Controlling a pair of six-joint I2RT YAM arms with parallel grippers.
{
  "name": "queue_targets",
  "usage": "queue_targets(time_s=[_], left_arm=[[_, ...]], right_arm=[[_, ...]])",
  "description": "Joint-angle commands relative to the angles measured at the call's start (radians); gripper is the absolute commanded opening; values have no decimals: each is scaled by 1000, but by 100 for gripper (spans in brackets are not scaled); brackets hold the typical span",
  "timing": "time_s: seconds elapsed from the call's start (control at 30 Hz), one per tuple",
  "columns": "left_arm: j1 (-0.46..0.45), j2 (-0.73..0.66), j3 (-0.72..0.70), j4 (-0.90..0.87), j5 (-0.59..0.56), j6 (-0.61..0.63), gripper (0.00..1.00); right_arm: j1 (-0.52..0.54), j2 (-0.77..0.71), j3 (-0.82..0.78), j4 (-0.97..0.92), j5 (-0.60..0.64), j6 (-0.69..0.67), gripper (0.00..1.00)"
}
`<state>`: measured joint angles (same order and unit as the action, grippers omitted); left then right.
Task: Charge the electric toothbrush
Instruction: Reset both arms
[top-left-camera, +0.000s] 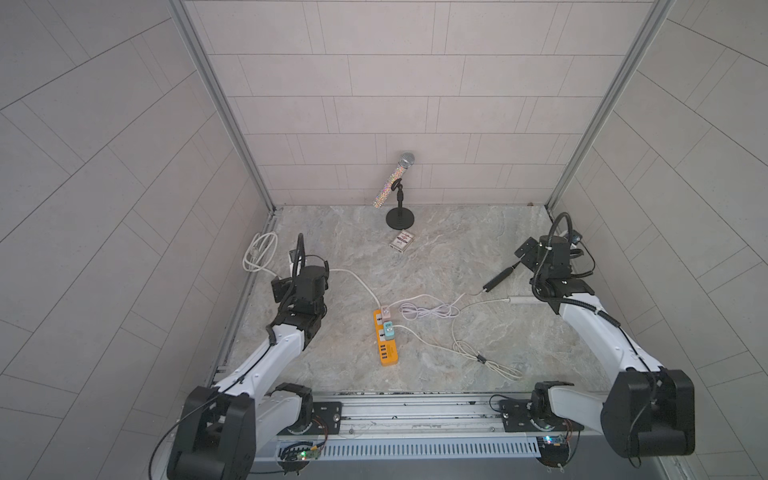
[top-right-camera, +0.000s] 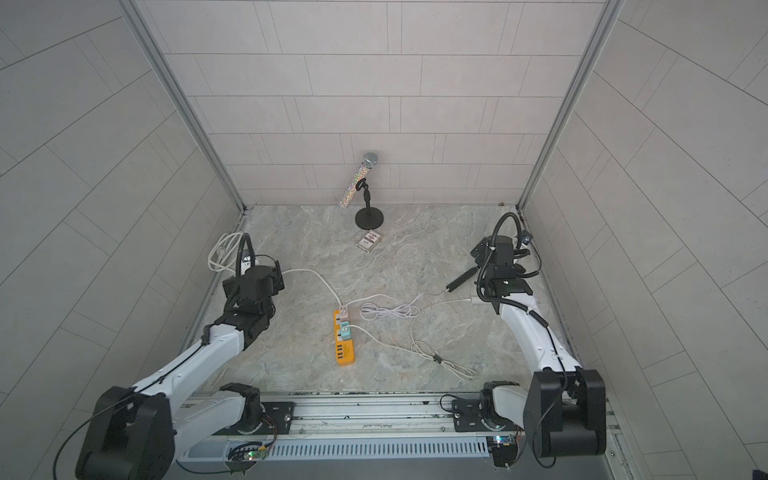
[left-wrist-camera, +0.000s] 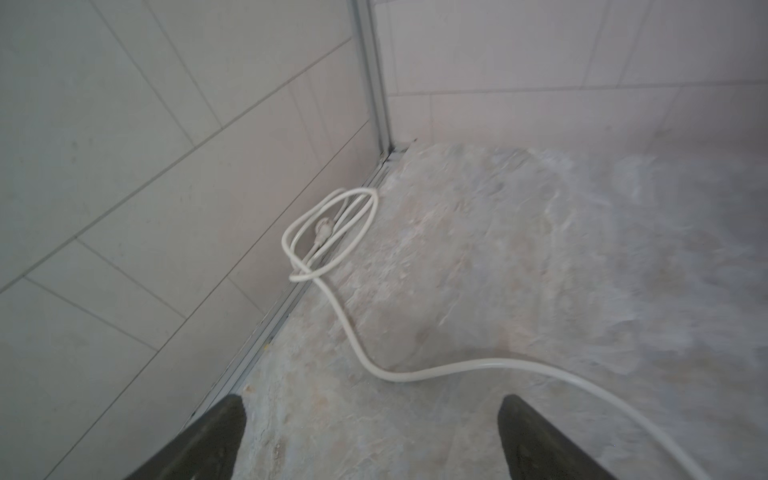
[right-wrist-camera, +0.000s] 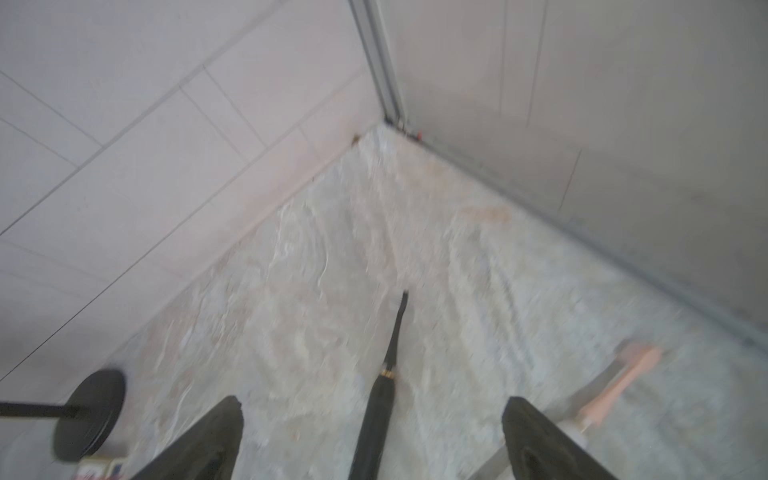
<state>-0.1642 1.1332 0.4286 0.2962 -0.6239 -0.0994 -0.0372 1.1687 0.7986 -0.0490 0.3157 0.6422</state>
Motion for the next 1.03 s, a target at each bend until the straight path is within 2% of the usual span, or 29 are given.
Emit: queue_targets(time_s=[0.0, 0.07, 0.1, 0.13, 0.2, 0.27, 0.3, 0.37, 0.43, 0.5, 0.53, 0.57, 0.63, 0.7, 0.77, 1.0], left_arm=[[24, 135, -105, 454, 59, 81, 100], [20, 267, -116, 638, 106, 140, 100], [11, 276, -77, 562, 123, 120, 100], [20, 276, -49, 486, 195, 105, 100], [29, 345, -33, 509, 268, 121, 100], [50, 447, -84, 711, 349, 142, 100], [50, 483, -109, 833, 358, 166, 100], [53, 421, -82, 678, 326, 128, 100], [61, 422, -5, 527, 237, 72, 100], [97, 435, -31, 585, 278, 43, 100], [96, 451, -51, 656, 256, 51, 100], [96, 454, -62, 693, 240, 53, 100], [95, 434, -49, 629, 238, 34, 100], [91, 452, -49, 662, 254, 65, 100], [89, 446, -40, 636, 298, 76, 100], [98, 446, -45, 641, 270, 57, 100]], right_arm=[[-24, 42, -117, 113, 179, -275, 100], [-27, 84, -181, 250, 147, -328, 99], [-26, 113, -220, 320, 127, -358, 100], [-27, 138, -244, 372, 113, -369, 100], [-27, 193, -295, 518, 81, -399, 100], [-33, 241, -305, 556, 19, -395, 100], [-32, 271, -323, 645, -26, -423, 100], [-23, 272, -329, 665, -150, -463, 100], [19, 311, -416, 856, -197, -531, 100], [36, 433, -516, 1216, -213, -557, 100], [37, 420, -529, 1220, -187, -549, 100], [37, 376, -501, 1095, -136, -519, 100], [39, 361, -431, 935, -89, -513, 100], [58, 409, -456, 1060, -58, -531, 99], [61, 389, -449, 1017, -29, -510, 100], [60, 399, -454, 1042, -29, -519, 100]])
